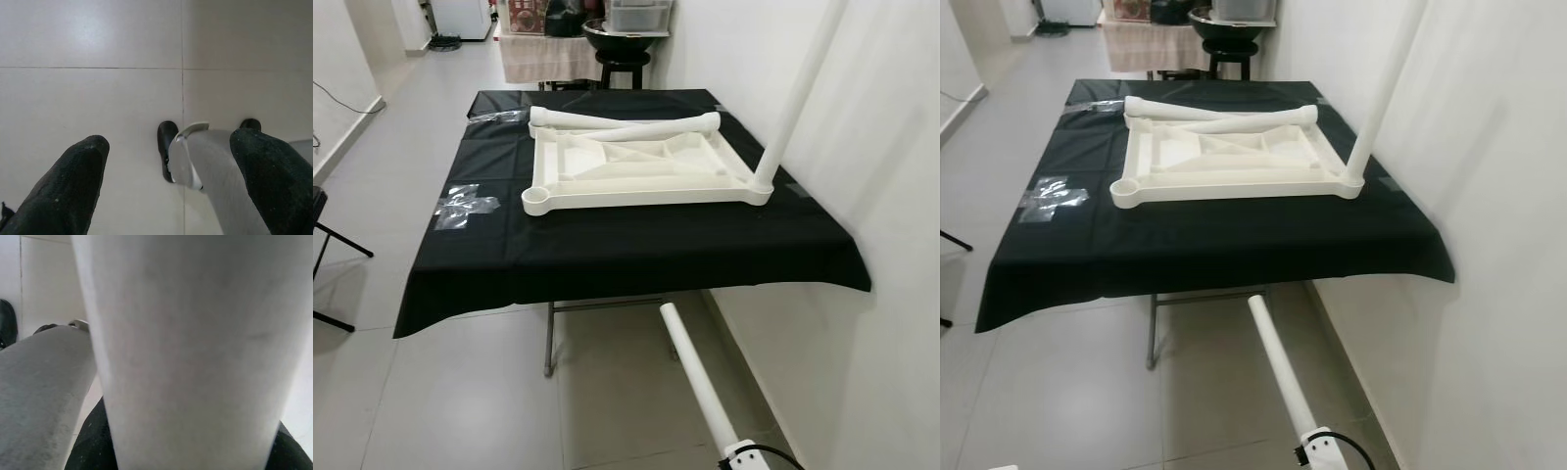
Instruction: Building children table
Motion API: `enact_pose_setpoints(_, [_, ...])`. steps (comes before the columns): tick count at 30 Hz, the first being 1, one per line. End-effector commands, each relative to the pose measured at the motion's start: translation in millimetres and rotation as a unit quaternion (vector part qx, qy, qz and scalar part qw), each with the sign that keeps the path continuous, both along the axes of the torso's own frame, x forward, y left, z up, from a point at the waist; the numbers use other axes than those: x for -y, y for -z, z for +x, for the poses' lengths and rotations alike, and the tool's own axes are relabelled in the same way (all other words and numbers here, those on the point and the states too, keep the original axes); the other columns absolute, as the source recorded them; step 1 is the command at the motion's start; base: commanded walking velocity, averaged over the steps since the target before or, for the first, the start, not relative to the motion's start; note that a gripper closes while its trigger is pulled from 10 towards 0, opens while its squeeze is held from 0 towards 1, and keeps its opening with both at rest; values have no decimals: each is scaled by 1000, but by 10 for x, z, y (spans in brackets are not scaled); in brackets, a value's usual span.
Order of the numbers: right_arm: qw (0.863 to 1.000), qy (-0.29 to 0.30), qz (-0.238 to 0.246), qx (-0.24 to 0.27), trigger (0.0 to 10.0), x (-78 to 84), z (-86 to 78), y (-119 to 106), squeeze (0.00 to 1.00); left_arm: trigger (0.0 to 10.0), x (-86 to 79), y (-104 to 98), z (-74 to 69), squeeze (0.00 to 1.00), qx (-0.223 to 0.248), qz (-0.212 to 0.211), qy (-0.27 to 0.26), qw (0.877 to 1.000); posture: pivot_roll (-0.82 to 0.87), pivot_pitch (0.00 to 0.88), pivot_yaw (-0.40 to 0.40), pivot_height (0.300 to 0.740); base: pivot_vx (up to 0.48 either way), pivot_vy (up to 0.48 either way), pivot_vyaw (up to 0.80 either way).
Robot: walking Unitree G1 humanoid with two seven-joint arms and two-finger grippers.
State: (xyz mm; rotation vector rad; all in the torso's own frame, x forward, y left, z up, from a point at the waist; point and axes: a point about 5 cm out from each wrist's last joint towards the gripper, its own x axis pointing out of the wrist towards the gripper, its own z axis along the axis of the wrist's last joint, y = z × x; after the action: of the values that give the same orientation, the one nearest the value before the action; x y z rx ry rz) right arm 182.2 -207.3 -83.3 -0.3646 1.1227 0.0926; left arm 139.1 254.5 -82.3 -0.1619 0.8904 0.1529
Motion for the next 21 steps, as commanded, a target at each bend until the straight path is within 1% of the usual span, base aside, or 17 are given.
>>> enact_pose_setpoints(1, [1000, -5, -6, 2, 10000, -29, -10, 11, 0, 10000, 27, 24, -29, 0, -7, -9, -6, 1000, 127, 142, -54, 740, 0, 0, 0])
enact_pose_setpoints(3, [1000, -9, -3, 3, 10000, -89, -2, 17, 0, 10000, 44, 33, -42, 0, -10, -10, 2, 1000, 133, 145, -53, 740, 0, 0, 0])
enact_pose_setpoints(7, [1000, -11, -2, 6, 10000, -117, 10, 15, 0, 10000, 61, 41, -53, 0, -12, -11, 9, 1000, 126, 149, -46, 740, 0, 0, 0])
enact_pose_setpoints(12, [1000, -11, -2, 6, 10000, -107, 5, 16, 0, 10000, 85, 47, -53, 0, -14, -6, 27, 1000, 111, 153, -44, 740, 0, 0, 0])
enact_pose_setpoints(16, [1000, -11, -7, 1, 10000, -94, -18, 26, 0, 10000, 97, 42, -27, 0, -16, -8, 43, 999, 84, 154, -52, 740, 0, 0, 0])
enact_pose_setpoints(21, [1000, -5, -14, -2, 10000, -79, -32, 30, 0, 10000, 63, 19, 14, 0, -17, -1, 58, 998, 74, 148, -50, 740, 0, 0, 0])
